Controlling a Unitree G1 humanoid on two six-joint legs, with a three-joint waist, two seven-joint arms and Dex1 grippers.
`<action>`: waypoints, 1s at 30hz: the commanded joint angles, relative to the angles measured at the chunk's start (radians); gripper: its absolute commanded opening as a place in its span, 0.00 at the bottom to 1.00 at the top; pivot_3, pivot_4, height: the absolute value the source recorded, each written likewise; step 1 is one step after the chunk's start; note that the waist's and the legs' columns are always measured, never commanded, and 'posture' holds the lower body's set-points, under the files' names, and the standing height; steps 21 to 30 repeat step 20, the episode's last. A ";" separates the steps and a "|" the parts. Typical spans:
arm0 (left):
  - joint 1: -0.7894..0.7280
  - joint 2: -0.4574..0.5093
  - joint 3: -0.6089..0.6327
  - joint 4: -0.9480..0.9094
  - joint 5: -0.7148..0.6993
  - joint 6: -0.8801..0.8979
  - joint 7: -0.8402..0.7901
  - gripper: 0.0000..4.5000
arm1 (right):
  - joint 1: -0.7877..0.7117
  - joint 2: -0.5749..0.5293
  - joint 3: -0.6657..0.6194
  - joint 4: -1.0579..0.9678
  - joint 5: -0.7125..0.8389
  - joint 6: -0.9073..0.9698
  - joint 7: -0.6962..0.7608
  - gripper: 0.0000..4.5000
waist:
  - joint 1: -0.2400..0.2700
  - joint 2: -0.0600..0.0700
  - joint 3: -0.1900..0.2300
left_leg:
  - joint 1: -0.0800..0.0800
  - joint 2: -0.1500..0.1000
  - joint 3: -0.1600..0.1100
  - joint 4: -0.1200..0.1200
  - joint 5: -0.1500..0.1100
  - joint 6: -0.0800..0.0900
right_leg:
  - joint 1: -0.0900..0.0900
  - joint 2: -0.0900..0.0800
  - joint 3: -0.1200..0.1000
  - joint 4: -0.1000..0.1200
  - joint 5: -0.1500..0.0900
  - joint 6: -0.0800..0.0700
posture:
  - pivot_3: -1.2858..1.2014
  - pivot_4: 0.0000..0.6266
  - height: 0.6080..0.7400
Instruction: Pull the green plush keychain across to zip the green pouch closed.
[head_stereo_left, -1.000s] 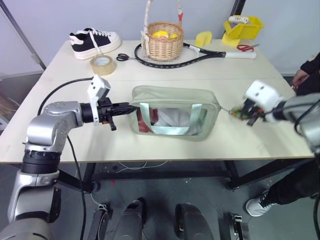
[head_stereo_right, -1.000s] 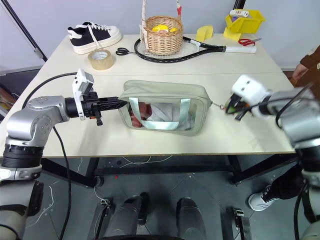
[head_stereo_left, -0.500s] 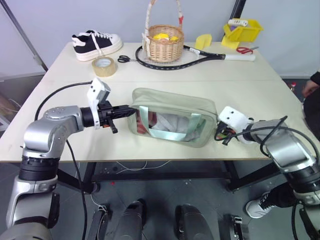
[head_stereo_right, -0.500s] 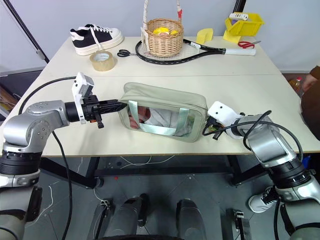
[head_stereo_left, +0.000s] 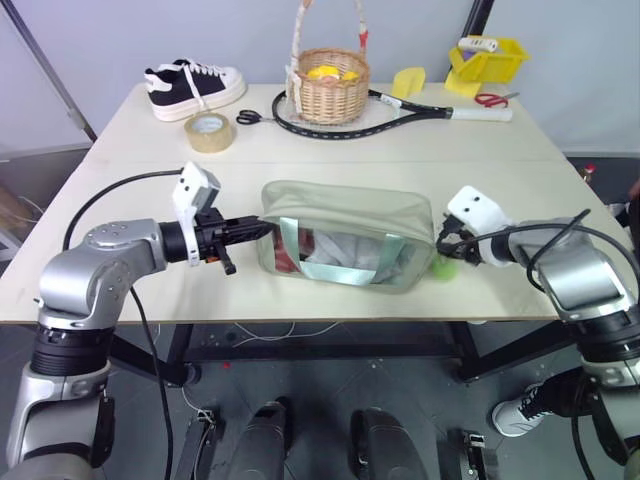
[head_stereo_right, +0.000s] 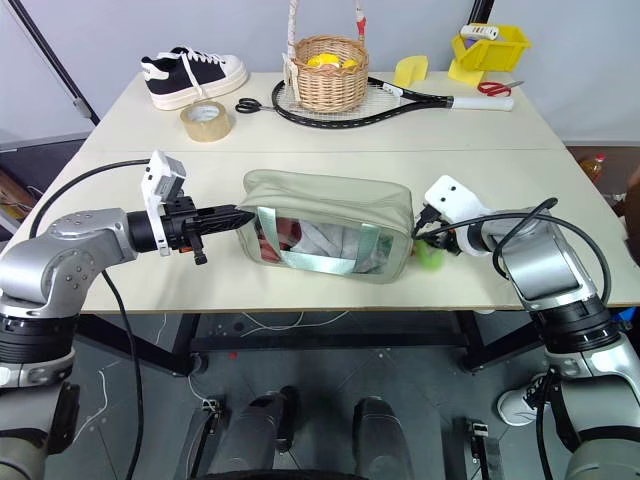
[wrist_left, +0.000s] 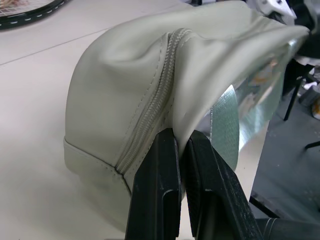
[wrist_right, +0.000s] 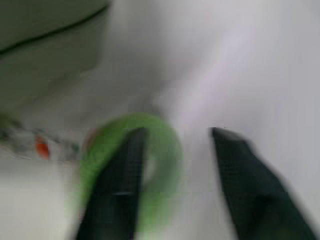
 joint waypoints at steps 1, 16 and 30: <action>-0.017 0.017 0.017 -0.030 -0.015 -0.003 -0.004 0.00 | -0.028 -0.043 -0.097 -0.075 0.065 0.042 0.042 0.97 | 0.000 0.000 0.000 | 0.000 0.000 0.000 0.000 0.000 0.000 | 0.000 0.000 0.000 0.000 0.000 0.000 | 0.52 0.24 0.88; -0.064 0.287 0.087 0.013 -0.088 -0.038 -0.283 0.98 | -0.007 -0.229 -0.393 -0.106 0.381 -0.050 0.336 1.00 | -0.003 0.001 0.001 | -0.003 0.001 0.002 -0.002 -0.002 -0.002 | -0.003 -0.002 0.001 -0.005 0.001 -0.001 | 0.52 0.24 0.88; -0.088 0.341 0.098 0.065 -0.098 -0.041 -0.338 0.98 | 0.033 -0.249 -0.432 -0.182 0.453 -0.039 0.374 1.00 | -0.001 0.002 0.001 | -0.006 0.001 0.001 -0.002 -0.002 -0.002 | -0.005 -0.002 0.000 -0.008 0.001 -0.002 | 0.52 0.24 0.88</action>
